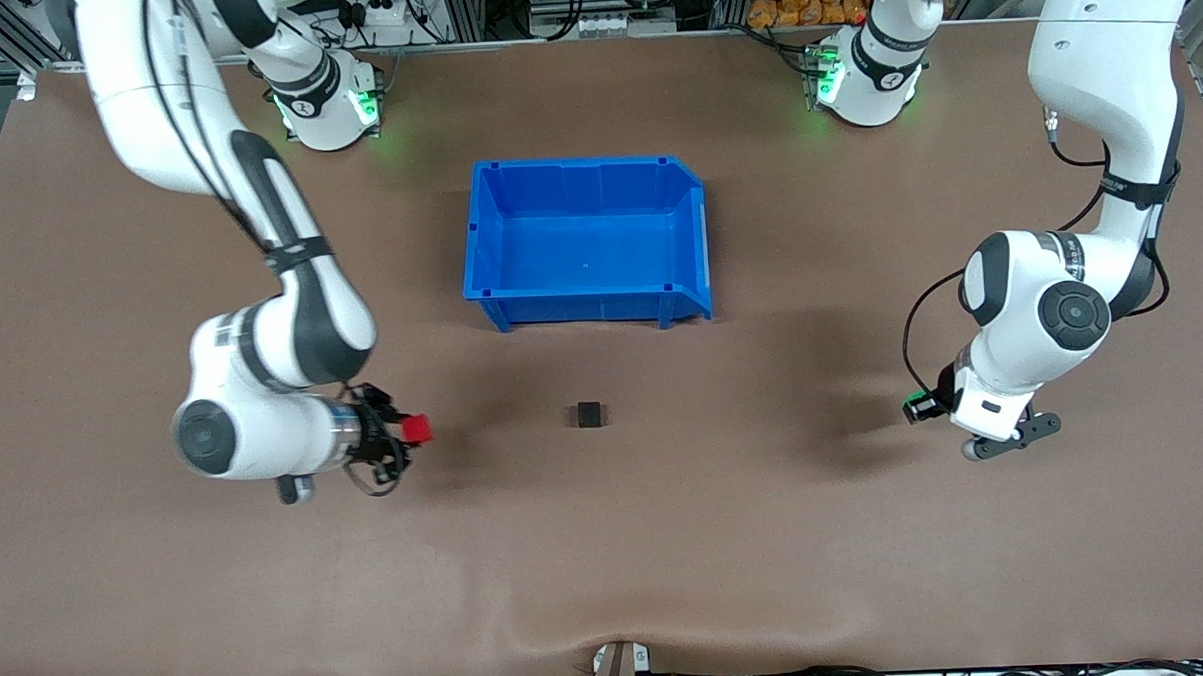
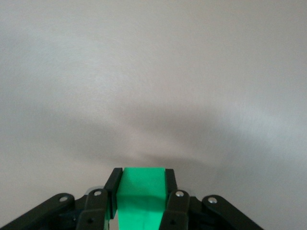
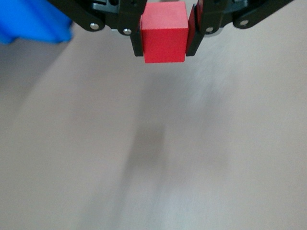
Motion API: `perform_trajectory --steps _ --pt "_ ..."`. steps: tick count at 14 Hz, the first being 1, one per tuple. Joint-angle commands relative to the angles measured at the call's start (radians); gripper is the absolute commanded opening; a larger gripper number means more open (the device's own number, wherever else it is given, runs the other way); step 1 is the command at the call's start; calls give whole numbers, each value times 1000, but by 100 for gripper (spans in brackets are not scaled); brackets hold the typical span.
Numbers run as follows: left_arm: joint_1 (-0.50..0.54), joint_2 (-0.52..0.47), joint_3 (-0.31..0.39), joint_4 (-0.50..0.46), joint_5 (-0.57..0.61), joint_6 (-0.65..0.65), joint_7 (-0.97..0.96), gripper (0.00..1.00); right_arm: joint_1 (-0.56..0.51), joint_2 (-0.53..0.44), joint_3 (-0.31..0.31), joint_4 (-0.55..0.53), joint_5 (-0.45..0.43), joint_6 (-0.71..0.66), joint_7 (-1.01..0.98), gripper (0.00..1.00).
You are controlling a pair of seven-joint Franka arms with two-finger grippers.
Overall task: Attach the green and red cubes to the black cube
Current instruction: 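Carry the red cube toward the black cube while the left gripper carries green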
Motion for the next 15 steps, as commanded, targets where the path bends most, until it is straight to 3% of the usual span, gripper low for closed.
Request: perform_trajectory --steps 1,7,15 --pt "-18 40 -5 81 3 -19 -249 0 75 68 -8 9 44 133 144 0" --pt "-159 135 -8 259 -33 -19 -815 0 175 137 -8 9 48 243 236 0" --pt "-350 246 -19 365 -68 -18 -1341 0 234 160 -8 9 82 277 255 0"
